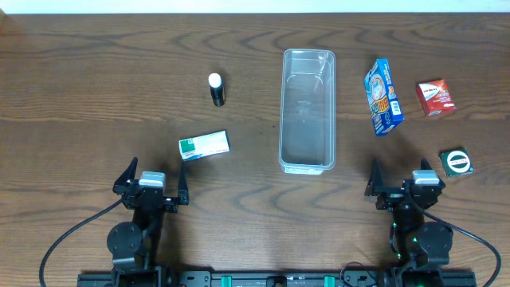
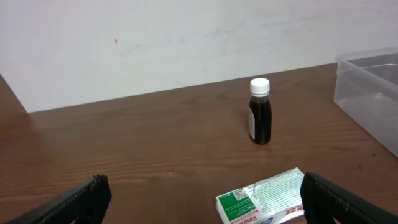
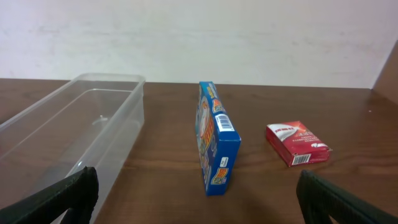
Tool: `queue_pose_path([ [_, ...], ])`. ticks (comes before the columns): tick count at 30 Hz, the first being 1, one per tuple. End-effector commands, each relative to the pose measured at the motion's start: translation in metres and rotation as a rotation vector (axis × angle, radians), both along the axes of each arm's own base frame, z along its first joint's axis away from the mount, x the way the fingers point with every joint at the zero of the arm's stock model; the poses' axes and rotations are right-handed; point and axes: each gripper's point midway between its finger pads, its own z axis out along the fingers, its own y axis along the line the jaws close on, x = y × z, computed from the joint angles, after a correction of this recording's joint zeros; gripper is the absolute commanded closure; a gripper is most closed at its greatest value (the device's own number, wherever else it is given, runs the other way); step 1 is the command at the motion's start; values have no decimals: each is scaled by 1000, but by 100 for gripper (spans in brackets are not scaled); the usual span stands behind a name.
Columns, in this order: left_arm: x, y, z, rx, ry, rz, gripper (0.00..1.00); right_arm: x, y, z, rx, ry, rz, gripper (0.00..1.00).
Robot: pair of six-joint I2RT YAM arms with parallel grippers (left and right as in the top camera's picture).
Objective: Pack container
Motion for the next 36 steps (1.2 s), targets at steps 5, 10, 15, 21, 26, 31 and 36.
queue_pose_path([
  [5,0,-2,-15,-10,42,-13,2,0,1,-1,-11,0,7,1],
  [10,0,-2,-15,-10,42,-13,2,0,4,0,-8,0,20,1],
  [15,0,-2,-15,-10,42,-13,2,-1,19,1,197,4,96,1],
  [21,0,-2,-15,-10,42,-13,2,-1,22,5,451,9,98,1],
  [26,0,-2,-15,-10,42,-13,2,-12,59,47,466,-110,353,1],
  [31,0,-2,-15,-10,42,-14,2,-30,74,97,379,-282,487,1],
  [36,0,-2,-15,-10,42,-13,2,-34,64,136,177,-325,404,1],
])
